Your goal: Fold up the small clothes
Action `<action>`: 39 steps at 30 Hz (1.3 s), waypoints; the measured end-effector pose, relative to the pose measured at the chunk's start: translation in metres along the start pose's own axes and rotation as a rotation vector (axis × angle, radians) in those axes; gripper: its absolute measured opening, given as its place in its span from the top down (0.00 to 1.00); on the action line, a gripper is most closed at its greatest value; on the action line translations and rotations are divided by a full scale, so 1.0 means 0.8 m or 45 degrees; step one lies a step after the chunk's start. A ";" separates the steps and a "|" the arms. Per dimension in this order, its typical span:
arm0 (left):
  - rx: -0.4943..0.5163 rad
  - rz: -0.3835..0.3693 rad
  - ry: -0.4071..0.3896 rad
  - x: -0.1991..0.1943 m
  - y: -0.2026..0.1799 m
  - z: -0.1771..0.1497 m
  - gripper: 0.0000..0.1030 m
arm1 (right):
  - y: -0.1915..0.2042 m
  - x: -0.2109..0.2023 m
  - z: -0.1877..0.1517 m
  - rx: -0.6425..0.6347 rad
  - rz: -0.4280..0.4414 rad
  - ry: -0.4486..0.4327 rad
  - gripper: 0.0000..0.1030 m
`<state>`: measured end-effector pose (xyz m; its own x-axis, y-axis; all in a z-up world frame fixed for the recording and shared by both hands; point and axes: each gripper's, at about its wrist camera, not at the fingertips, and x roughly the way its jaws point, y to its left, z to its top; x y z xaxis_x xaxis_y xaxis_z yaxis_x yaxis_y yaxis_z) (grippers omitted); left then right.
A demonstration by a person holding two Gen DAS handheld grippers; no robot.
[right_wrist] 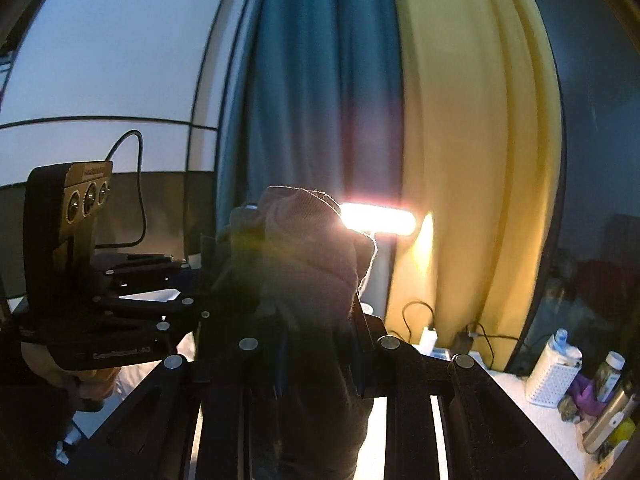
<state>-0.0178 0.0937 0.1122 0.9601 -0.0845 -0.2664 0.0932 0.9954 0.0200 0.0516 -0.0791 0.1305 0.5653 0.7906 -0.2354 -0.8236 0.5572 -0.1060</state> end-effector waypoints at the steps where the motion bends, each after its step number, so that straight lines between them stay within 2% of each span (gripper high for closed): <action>1: 0.004 0.011 -0.005 -0.005 0.003 0.000 0.76 | 0.005 -0.002 0.003 -0.006 0.006 -0.003 0.76; 9: 0.008 0.107 0.005 -0.042 0.031 -0.019 0.76 | 0.053 0.005 0.016 -0.055 0.116 -0.010 0.76; 15: 0.020 0.178 0.048 -0.062 0.042 -0.037 0.76 | 0.077 0.026 0.007 -0.063 0.183 0.020 0.76; 19: -0.005 0.181 0.113 -0.046 0.051 -0.053 0.76 | 0.076 0.055 -0.012 -0.011 0.193 0.073 0.76; 27: -0.044 0.163 0.157 -0.018 0.067 -0.063 0.76 | 0.068 0.095 -0.024 0.023 0.178 0.127 0.76; 39: -0.085 0.110 0.273 0.057 0.097 -0.080 0.76 | 0.033 0.166 -0.049 0.091 0.132 0.231 0.76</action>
<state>0.0165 0.1703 0.0400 0.8852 0.0052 -0.4652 -0.0114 0.9999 -0.0106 0.1031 0.0307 0.0588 0.4547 0.7896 -0.4120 -0.8676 0.4972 -0.0046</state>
